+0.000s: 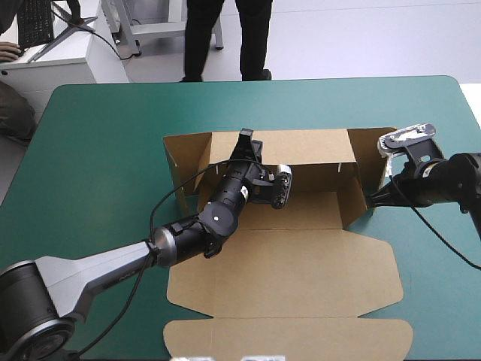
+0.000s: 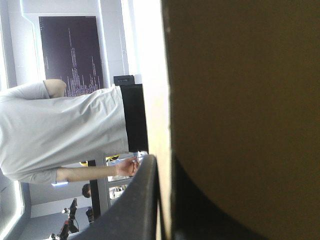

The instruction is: Fold the box

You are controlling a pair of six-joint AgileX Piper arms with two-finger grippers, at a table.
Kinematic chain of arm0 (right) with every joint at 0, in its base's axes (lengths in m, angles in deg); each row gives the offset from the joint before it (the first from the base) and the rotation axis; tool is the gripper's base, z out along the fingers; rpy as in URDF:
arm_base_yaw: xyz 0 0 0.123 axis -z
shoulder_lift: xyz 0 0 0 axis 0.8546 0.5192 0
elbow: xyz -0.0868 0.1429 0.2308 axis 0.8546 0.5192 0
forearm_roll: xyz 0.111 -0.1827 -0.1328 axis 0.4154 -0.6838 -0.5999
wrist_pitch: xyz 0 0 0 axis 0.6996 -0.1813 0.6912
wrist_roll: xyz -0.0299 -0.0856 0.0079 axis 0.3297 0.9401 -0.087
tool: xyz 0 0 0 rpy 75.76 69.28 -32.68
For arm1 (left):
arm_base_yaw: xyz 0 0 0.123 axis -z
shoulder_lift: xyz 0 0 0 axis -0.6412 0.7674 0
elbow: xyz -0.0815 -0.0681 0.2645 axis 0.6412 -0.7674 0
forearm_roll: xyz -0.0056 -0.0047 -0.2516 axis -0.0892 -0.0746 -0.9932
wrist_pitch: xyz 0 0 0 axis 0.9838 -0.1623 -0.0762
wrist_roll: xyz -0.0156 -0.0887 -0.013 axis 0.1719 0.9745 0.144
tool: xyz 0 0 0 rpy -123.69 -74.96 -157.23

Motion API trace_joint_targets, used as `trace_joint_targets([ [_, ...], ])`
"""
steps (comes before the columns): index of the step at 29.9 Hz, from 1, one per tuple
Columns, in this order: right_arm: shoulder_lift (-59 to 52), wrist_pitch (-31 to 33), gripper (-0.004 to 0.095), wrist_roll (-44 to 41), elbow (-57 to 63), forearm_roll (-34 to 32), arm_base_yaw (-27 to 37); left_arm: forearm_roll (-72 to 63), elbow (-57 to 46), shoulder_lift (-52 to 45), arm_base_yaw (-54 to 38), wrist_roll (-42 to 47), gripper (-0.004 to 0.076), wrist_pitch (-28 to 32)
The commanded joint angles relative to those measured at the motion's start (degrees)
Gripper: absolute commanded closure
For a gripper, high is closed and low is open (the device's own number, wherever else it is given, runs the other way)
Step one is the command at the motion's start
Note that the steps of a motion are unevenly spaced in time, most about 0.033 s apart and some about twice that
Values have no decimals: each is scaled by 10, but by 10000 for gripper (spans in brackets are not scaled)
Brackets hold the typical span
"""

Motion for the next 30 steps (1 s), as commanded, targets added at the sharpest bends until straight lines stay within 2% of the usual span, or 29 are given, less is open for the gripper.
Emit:
trace_joint_targets([
  [1, -25, -17, 922, 1, -19, 1, 3, 29, 3, -18, 5, 11, 734, -14],
  [6, -40, -11, 922, -2, -56, 1, 3, 29, 3, -18, 5, 11, 734, -26],
  [8, -43, -6, 917, -27, -73, 1, 3, 29, 3, -18, 5, 11, 734, -26],
  [10, -44, 7, 880, -37, -86, 0, 3, 29, 3, -18, 5, 11, 734, -25],
  [12, -46, 20, 801, -47, -96, 0, 3, 29, 3, -18, 5, 11, 734, -21],
  [17, -46, 62, 517, -73, -117, -1, 3, 29, 3, -18, 5, 11, 734, -19],
  [20, -46, 82, 411, -77, -128, -9, 3, 29, 3, -18, 5, 11, 734, -19],
  [27, -46, 99, 380, -77, -162, -5, 3, 29, 3, -18, 5, 11, 734, -19],
  [30, -44, 83, 381, -77, -172, -6, 3, 29, 3, -18, 5, 11, 734, -19],
])
